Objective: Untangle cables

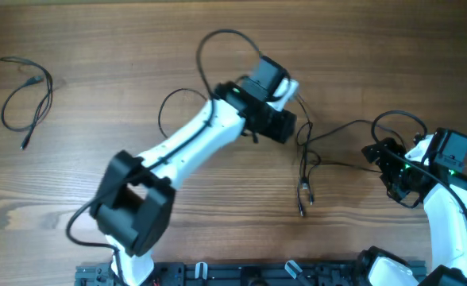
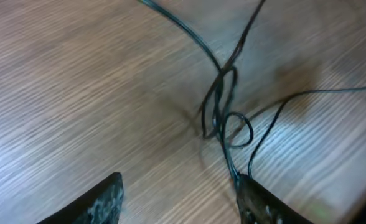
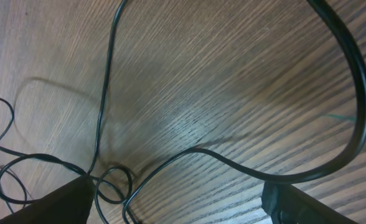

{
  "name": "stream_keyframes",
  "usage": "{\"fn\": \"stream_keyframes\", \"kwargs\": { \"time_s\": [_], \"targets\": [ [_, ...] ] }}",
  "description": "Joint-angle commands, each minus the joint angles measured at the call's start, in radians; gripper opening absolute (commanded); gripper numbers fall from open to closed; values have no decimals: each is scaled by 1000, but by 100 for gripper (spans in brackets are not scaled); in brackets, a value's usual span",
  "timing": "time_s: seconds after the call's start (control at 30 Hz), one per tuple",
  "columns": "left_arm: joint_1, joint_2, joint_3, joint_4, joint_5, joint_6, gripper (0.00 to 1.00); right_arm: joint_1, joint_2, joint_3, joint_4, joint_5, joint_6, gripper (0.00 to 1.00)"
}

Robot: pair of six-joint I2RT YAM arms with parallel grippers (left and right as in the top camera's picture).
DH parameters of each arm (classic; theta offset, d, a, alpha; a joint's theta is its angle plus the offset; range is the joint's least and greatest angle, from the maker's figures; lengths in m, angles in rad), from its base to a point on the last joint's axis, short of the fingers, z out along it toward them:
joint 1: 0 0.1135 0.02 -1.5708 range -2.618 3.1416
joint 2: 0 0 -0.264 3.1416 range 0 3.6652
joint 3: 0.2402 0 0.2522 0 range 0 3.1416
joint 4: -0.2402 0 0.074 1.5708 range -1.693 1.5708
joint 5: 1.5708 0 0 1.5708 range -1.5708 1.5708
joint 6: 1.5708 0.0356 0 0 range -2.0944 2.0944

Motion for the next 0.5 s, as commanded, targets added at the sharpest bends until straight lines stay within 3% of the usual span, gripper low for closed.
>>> {"fn": "stream_keyframes", "kwargs": {
  "time_s": [0.0,0.13,0.23,0.27,0.3,0.37,0.47],
  "targets": [
    [-53,61,2,47,-50,56,56,5,4,7,-1,17,-21,90],
    [-64,100,2,130,-50,56,52,5,4,7,-5,17,-20,90],
    [-76,166,2,175,-50,56,42,5,4,4,-18,17,-21,91],
    [-81,177,2,180,-50,56,29,5,4,4,-20,17,-20,91],
    [-88,188,2,182,-55,56,4,5,4,4,-21,17,-21,90],
    [-82,174,2,180,-97,56,4,5,4,5,-9,35,-89,100],
    [-33,67,2,133,-151,45,4,5,3,56,-87,46,-184,99]
  ]
}}
